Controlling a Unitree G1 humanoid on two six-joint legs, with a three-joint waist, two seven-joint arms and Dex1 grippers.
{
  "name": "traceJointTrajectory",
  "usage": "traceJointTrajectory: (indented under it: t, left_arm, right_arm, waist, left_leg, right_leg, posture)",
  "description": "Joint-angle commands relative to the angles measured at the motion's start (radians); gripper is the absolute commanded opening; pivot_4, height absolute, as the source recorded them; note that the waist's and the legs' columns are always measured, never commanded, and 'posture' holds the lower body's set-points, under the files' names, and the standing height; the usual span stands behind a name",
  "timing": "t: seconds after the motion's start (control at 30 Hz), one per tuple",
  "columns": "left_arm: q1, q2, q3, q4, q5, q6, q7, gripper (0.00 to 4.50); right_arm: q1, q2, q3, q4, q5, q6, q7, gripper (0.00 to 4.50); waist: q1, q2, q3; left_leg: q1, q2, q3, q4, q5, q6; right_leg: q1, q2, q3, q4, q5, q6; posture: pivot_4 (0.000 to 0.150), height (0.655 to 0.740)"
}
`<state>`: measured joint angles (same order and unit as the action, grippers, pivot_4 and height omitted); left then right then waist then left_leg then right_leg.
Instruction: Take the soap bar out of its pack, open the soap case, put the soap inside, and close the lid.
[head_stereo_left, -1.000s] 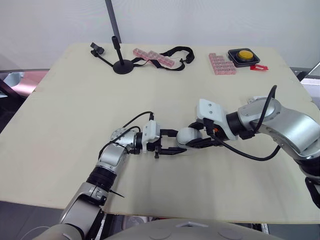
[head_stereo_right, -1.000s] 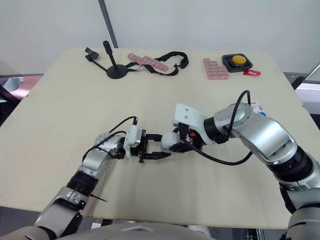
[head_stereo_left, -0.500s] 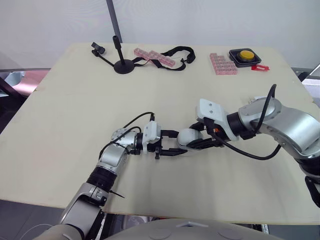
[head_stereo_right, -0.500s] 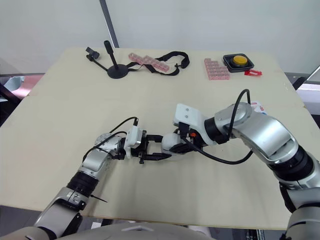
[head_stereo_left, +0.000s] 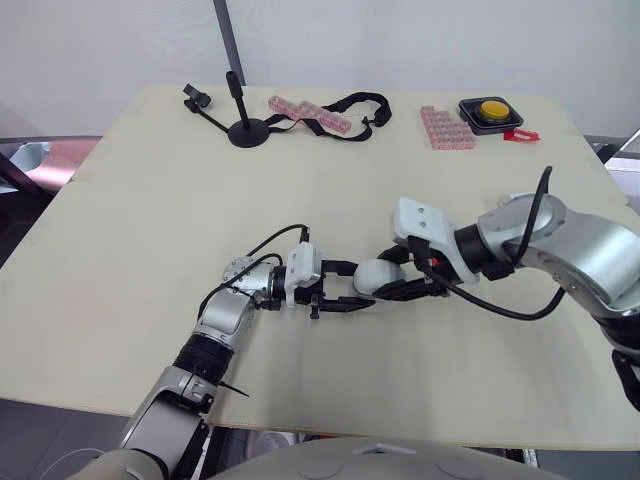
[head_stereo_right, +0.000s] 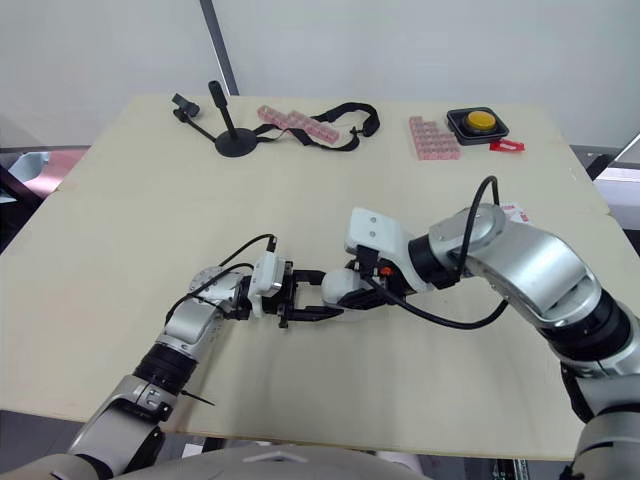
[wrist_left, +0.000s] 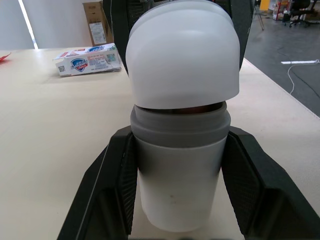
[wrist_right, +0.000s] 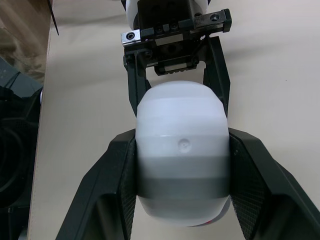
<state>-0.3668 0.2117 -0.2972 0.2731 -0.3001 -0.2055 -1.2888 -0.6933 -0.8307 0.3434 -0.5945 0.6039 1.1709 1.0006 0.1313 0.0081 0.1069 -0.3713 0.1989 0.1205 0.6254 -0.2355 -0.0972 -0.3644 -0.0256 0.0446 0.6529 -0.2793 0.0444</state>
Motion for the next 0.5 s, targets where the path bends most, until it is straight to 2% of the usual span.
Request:
traceJointTrajectory:
  t: [0.03,0.5]
  left_arm:
    - [-0.002,0.0,0.004,-0.001,0.011,0.005,0.023,1.9]
    - [-0.002,0.003,0.004,-0.002,0.014,0.006,0.027,1.9]
  right_arm:
    - [0.016,-0.007,0.019,-0.021,0.0,-0.025,0.005,1.96]
    - [0.045,-0.029,0.057,-0.024,-0.037,-0.066,0.005,1.96]
  waist:
    - [0.0,0.0,0.0]
    - [-0.001,0.0,0.0]
  left_leg:
    - [0.0,0.0,0.0,0.0,0.0,0.0]
    - [0.001,0.0,0.0,0.0,0.0,0.0]
  right_leg:
    - [0.0,0.0,0.0,0.0,0.0,0.0]
    - [0.0,0.0,0.0,0.001,0.0,0.0]
  posture:
    - [0.15,0.74]
    - [0.15,0.74]
